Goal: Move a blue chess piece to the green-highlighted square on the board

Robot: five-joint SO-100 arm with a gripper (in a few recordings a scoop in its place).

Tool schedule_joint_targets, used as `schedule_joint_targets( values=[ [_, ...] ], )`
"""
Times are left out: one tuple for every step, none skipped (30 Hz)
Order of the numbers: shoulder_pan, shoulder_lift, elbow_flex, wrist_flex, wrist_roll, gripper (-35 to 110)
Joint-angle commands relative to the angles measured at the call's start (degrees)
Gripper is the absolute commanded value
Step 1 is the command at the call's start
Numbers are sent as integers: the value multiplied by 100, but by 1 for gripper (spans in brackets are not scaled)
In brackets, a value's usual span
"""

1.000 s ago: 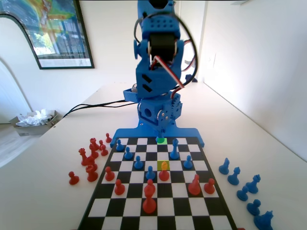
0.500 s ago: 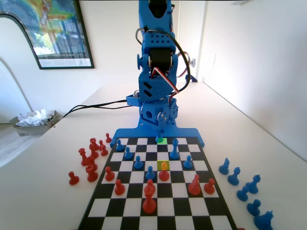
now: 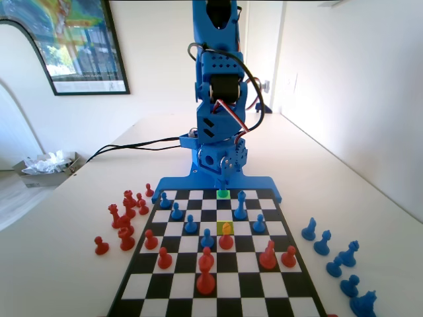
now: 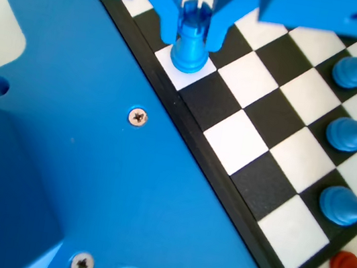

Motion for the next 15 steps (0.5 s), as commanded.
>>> schedule_joint_targets(
  values=[
    [-79,167,44,-44,-62,6],
    [-62,167,44,-70,-53,8],
    [-53,167,70,-158,-35,11],
    [-44,167,105,-237,-44,12],
    [-18,167,123,-299,-88,14],
    [-18,167,123,-325,-88,16],
    [-9,167,114,-325,-79,17],
    [0,167,88,-325,-62,17],
    [0,167,53,-299,-44,17],
    [18,176,18,-290,-26,17],
    [18,176,-44,-246,18,17],
    [26,193,-149,-158,79,17],
    [26,211,-272,-18,123,17],
    [35,246,-448,202,185,17],
    [35,264,-659,483,255,17]
  ],
)
